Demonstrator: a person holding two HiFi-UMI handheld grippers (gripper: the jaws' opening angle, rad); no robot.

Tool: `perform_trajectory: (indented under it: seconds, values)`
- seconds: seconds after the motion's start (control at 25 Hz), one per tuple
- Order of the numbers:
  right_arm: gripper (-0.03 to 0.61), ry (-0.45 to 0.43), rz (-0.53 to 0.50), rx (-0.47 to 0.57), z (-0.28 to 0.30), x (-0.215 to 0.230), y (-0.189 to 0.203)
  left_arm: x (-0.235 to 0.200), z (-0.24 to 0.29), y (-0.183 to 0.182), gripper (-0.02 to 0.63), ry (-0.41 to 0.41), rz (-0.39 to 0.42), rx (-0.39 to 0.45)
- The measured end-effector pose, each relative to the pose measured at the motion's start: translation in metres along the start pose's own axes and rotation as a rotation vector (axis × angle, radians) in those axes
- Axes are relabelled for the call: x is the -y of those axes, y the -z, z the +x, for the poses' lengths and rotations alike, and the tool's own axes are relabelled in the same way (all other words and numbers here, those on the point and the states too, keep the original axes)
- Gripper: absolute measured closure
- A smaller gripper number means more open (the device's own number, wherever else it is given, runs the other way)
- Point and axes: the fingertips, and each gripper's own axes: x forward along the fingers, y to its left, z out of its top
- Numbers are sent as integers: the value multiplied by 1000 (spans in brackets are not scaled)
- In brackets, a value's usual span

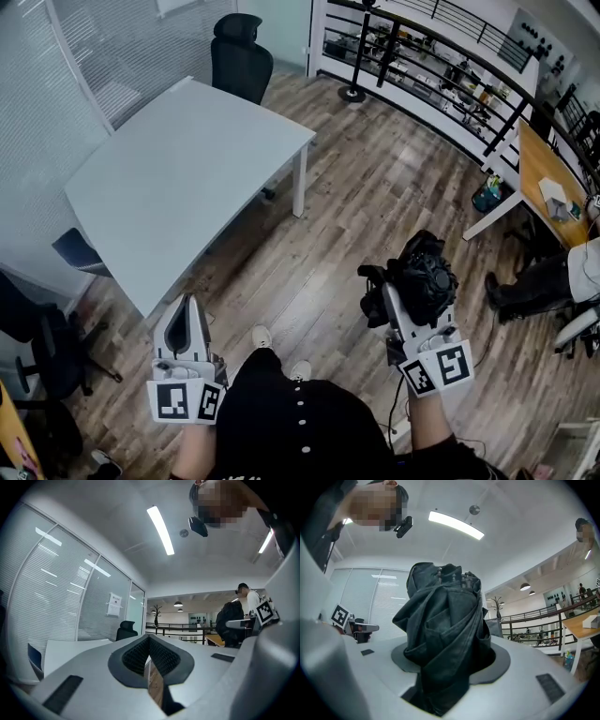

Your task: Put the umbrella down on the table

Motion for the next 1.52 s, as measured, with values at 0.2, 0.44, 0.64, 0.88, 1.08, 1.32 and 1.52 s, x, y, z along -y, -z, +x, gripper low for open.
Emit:
perform_trajectory:
  seconds: [0.2, 0.44, 0.64, 0.88, 1.08, 1.32, 1.52]
  values:
    - [318, 16, -9, 7, 6, 8, 7, 0, 13, 11, 598, 13, -8, 0]
    - [318, 34, -19, 30, 17, 17, 6, -6, 38, 19, 598, 27, -22, 16]
    - [318, 56, -32, 20, 59, 43, -6, -13, 92, 10, 598, 35, -28, 24]
    - [318, 64, -39, 7, 100, 59, -9, -25, 138, 10, 599, 40, -43, 23]
    - [318, 74, -42, 20, 142, 64, -15, -45, 178, 5, 599, 51, -37, 18]
    - [318, 75, -40, 29, 188, 67, -16, -70, 224, -2, 598, 60, -28, 27]
    - [318, 74, -42, 40, 227, 66, -14, -94, 253, -3, 598, 60, -26, 38]
